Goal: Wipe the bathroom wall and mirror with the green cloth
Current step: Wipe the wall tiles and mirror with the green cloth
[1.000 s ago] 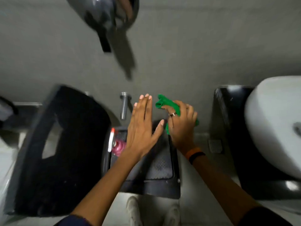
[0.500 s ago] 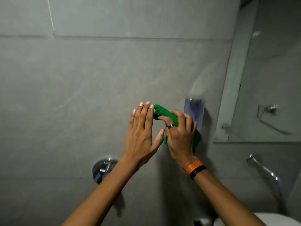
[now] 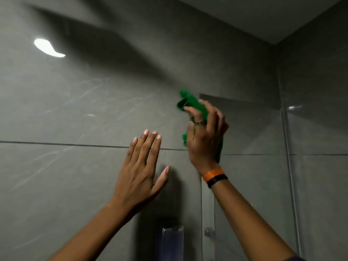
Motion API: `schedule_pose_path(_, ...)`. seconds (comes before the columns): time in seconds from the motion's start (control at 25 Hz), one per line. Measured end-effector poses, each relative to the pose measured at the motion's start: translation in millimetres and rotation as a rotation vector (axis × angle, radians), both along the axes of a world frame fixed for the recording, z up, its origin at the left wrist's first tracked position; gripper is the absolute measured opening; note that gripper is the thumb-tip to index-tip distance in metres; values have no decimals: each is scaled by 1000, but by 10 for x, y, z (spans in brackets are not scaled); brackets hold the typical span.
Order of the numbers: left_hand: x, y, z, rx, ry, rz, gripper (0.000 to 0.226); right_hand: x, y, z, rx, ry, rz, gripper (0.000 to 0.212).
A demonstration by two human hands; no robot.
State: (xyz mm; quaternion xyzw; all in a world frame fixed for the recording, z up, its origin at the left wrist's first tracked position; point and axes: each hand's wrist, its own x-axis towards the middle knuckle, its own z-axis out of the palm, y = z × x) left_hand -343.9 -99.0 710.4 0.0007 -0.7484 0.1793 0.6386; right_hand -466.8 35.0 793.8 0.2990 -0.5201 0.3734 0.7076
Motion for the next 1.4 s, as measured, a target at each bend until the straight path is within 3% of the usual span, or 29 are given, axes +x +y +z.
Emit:
schedule_pose_path(0.08,-177,45,207,-25,34,3,73,-297,126,276,107,-90,73,28)
schedule_pose_path(0.2,-425,75,336,-64,43,27,70,-682,158,269,309,-346,441,31)
schedule_pose_path(0.28,-592,74,375,-71,29,45,69,-822,62,200,287,-350,395,41)
schedule_pose_path(0.4,-833,75,435,-48,3,76,71,-993,-102,199,301,-281,113,60)
schedule_pose_path(0.6,-1150,153,534,-76,-17,144,74,-1240,-29,380,258,-223,-16,62)
schedule_pose_path(1.4,-1518,284,579,-66,29,132,86,-2713,1197,795,33,-423,57,61)
